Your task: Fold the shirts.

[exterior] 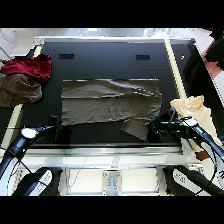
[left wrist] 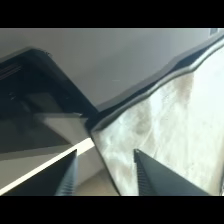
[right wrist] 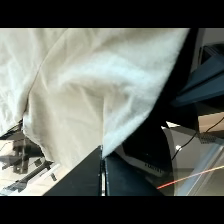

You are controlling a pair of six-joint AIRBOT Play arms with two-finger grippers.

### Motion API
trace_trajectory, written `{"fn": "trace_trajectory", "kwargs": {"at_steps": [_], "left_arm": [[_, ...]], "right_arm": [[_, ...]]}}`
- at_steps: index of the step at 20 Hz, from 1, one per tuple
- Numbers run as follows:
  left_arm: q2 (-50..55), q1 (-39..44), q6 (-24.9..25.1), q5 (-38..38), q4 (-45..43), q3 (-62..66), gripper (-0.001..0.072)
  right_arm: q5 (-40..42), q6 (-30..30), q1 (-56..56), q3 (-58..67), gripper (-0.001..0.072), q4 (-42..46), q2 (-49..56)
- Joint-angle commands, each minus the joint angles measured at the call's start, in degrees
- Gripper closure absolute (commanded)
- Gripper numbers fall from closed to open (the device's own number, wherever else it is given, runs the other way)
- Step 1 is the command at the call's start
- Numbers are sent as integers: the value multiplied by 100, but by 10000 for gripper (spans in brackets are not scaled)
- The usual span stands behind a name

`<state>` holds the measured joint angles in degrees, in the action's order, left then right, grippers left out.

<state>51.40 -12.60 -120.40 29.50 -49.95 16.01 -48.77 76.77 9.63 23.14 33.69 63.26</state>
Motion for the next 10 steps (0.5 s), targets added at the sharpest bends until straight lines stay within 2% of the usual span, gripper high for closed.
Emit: {"fn": "trace_trajectory", "kwargs": {"at_steps": [1, 5, 6, 7, 8, 10], "left_arm": [[343, 2, 918, -208, 752, 0, 360], [588, 2, 1196, -317, 848, 68, 377], [612, 2, 1209, -350, 848, 101, 496], [616, 2, 1316, -472, 848, 144, 656], [616, 0, 1491, -514, 850, 227, 696], [575, 0, 1989, -422, 846, 542, 698]], "right_arm": [[-13, 0, -4, 4, 698, -42, -4], [-9, 0, -4, 9, 698, -61, -7], [-4, -2, -4, 9, 698, -92, -13], [22, -2, -4, 9, 699, -92, -46], [52, -2, -2, 11, 699, -92, -138], [57, 0, -2, 11, 700, -85, -472]]}}
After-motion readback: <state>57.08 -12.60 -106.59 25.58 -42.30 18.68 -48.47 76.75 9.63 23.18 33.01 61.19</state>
